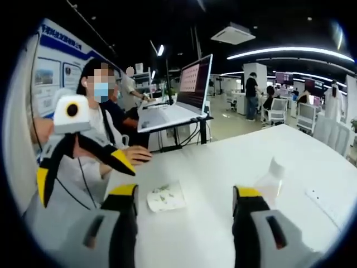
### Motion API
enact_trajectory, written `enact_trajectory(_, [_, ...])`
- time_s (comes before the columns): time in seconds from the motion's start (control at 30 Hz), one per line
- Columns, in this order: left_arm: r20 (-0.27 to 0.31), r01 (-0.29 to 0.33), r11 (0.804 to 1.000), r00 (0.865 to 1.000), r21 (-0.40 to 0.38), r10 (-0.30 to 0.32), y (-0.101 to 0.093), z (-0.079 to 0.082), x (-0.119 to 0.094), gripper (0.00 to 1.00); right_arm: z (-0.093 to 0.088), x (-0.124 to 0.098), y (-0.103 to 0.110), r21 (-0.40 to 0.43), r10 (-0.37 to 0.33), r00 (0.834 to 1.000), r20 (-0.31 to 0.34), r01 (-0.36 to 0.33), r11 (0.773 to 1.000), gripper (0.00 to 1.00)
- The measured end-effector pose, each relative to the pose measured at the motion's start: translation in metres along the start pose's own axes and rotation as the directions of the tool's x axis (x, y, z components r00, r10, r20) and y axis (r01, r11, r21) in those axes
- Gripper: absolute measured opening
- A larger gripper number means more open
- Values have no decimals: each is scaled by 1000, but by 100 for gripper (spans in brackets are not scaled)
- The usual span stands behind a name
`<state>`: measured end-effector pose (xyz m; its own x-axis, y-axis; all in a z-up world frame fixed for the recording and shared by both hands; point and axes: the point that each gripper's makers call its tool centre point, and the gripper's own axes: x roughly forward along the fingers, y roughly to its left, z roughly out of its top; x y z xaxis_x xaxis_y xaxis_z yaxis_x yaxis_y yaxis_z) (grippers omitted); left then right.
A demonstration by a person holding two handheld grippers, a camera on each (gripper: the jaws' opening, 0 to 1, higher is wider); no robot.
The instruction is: Arrange the tabletop items into an orderly group along one side of the table until the central work area is clear of visible clutter.
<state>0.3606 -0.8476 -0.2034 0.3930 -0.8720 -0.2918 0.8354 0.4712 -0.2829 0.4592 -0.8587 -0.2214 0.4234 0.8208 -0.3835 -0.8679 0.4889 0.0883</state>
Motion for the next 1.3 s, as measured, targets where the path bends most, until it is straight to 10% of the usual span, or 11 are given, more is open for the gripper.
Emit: enact_trajectory(1.3, [38, -84, 994, 995, -75, 87, 21, -14, -19, 79, -42, 107, 18, 84, 239, 961, -138, -229, 970, 49])
